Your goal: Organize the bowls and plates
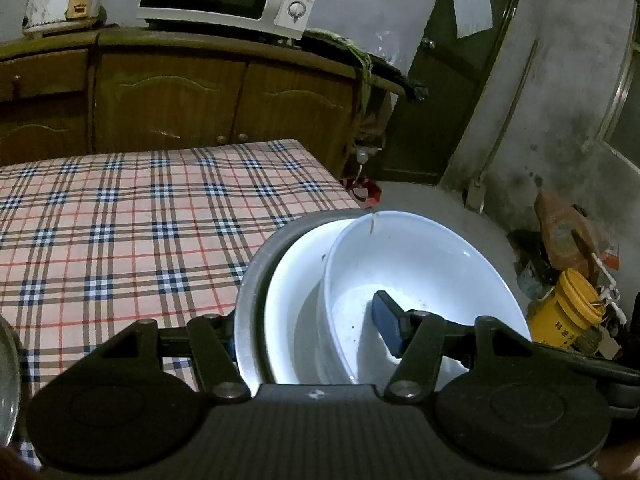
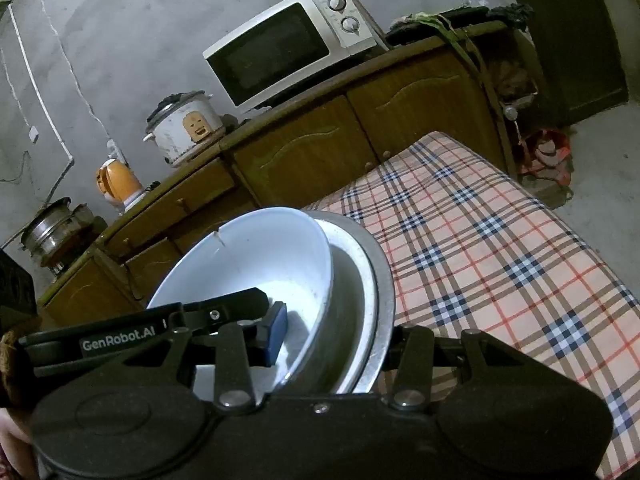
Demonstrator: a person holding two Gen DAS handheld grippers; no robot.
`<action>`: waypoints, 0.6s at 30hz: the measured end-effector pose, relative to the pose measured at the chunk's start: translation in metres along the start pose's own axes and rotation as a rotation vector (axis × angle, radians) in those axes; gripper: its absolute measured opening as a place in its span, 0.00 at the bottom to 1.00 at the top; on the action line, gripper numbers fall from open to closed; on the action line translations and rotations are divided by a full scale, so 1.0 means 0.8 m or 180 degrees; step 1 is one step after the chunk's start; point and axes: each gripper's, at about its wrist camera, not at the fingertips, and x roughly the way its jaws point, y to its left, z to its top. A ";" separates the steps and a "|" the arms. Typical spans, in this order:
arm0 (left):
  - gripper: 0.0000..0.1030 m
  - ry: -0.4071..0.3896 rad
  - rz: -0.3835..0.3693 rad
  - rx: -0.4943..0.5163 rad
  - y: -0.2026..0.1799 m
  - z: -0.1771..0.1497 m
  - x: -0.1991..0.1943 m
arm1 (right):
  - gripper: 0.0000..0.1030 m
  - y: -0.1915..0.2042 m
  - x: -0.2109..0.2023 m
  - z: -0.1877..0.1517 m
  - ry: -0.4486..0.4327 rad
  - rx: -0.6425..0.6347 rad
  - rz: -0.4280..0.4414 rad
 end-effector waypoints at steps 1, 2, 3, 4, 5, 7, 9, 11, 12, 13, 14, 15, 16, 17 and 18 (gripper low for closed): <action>0.60 -0.0005 0.0003 0.0000 0.000 0.000 -0.001 | 0.53 0.001 -0.001 0.000 -0.0002 -0.0003 0.0005; 0.60 -0.0011 0.0006 0.0000 -0.001 0.000 -0.003 | 0.53 0.002 -0.002 -0.001 -0.0006 -0.0008 0.0008; 0.60 -0.0017 0.0009 0.0001 -0.001 0.000 -0.005 | 0.53 0.003 -0.003 -0.001 -0.0009 -0.0016 0.0014; 0.60 -0.0023 0.0015 0.0002 -0.001 0.000 -0.007 | 0.53 0.004 -0.004 -0.001 -0.0011 -0.0020 0.0020; 0.60 -0.0029 0.0021 0.0001 -0.002 0.000 -0.008 | 0.53 0.005 -0.005 -0.001 -0.0013 -0.0024 0.0027; 0.60 -0.0045 0.0027 -0.0001 -0.001 -0.001 -0.012 | 0.53 0.008 -0.007 -0.001 -0.0019 -0.0037 0.0041; 0.60 -0.0059 0.0033 -0.0007 -0.001 -0.001 -0.016 | 0.53 0.011 -0.009 -0.001 -0.0025 -0.0057 0.0053; 0.60 -0.0069 0.0042 -0.0012 -0.001 -0.002 -0.020 | 0.53 0.013 -0.010 -0.002 -0.0023 -0.0070 0.0065; 0.60 -0.0073 0.0047 -0.0016 -0.001 -0.003 -0.021 | 0.53 0.014 -0.011 -0.002 -0.0022 -0.0077 0.0072; 0.60 -0.0076 0.0052 -0.0022 -0.001 -0.003 -0.023 | 0.53 0.016 -0.011 -0.003 -0.0021 -0.0084 0.0076; 0.60 -0.0078 0.0056 -0.0029 0.000 -0.004 -0.024 | 0.53 0.017 -0.012 -0.004 -0.0018 -0.0091 0.0081; 0.60 -0.0081 0.0059 -0.0034 0.001 -0.004 -0.026 | 0.53 0.019 -0.012 -0.004 -0.0016 -0.0096 0.0084; 0.60 -0.0085 0.0061 -0.0037 0.001 -0.005 -0.027 | 0.53 0.020 -0.013 -0.005 -0.0014 -0.0103 0.0088; 0.60 -0.0091 0.0065 -0.0040 0.002 -0.005 -0.029 | 0.53 0.022 -0.014 -0.006 -0.0015 -0.0110 0.0092; 0.60 -0.0098 0.0068 -0.0044 0.002 -0.006 -0.031 | 0.53 0.023 -0.015 -0.006 -0.0015 -0.0116 0.0097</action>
